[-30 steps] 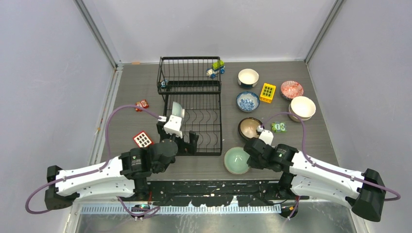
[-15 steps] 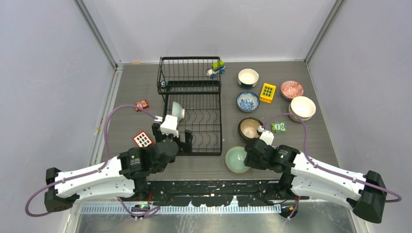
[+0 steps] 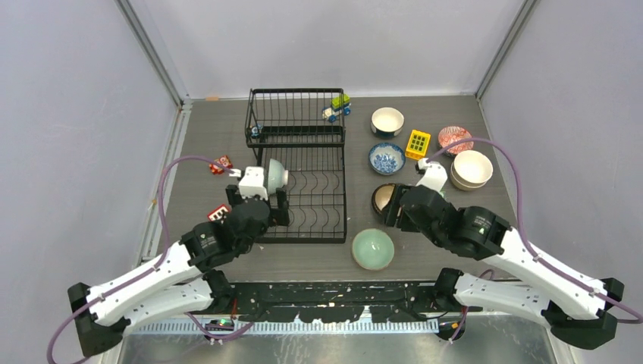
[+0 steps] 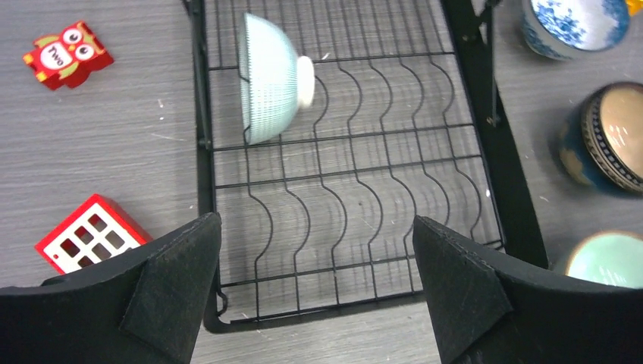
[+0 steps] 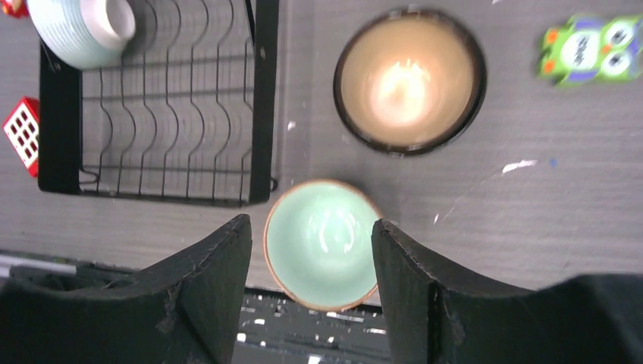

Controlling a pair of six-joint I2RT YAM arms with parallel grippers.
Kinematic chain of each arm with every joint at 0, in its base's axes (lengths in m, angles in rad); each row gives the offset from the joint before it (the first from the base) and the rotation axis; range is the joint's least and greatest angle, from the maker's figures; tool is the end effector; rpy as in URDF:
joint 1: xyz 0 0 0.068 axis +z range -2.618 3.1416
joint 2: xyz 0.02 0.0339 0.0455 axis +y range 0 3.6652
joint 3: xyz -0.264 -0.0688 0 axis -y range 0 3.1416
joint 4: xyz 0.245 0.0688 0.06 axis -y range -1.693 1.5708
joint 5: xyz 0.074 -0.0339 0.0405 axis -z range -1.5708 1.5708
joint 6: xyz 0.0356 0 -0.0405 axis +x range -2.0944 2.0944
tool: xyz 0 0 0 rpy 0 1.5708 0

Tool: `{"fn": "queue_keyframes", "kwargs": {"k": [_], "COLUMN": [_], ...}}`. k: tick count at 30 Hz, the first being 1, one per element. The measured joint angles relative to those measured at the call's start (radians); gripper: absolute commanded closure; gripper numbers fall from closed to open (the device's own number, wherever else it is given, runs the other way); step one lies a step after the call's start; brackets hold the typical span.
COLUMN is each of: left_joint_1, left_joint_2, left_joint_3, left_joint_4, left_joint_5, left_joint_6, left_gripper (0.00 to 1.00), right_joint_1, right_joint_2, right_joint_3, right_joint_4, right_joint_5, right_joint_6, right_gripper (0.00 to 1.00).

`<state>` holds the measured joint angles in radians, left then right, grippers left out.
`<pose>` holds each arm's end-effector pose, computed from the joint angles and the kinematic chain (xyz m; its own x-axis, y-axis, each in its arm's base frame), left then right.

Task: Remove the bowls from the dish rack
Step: Place the bowl at the center of the board, then pick up the bowl from the dish rack.

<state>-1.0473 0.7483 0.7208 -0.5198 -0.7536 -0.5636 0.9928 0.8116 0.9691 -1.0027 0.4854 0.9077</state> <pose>0.1003 -0.1250 0.2943 -0.4013 -0.0841 -0.9121 0.1480 0.9767 -0.1552 0.0909 0.1089 0.3238 -0.7021 0.1995 -0.6835 -0.0298 0.9509 0.3081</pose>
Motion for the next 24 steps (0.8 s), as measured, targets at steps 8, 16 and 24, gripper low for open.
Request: {"fn": "queue_keyframes", "kwargs": {"k": [8,16,24], "left_joint_1": [0.275,0.499,0.647], "left_joint_2": [-0.009,0.035,0.206], "left_joint_3": [-0.023,-0.060,-0.053], "left_joint_4": [0.029,0.089,0.196], "left_joint_5": [0.238,0.423,0.586], "left_joint_6": [-0.032,-0.090,-0.079], "left_gripper": [0.05,0.07,0.08], "right_joint_1": [-0.193,-0.447,-0.452], "right_joint_2": [0.111,0.203,0.072], "right_joint_3": [0.083,-0.054,-0.179], "right_joint_4": [0.110,0.360,0.463], "right_joint_5": [-0.013,-0.261,-0.385], "right_joint_6": [-0.181,-0.198,-0.190], "right_gripper": [0.55,0.54,0.53]}}
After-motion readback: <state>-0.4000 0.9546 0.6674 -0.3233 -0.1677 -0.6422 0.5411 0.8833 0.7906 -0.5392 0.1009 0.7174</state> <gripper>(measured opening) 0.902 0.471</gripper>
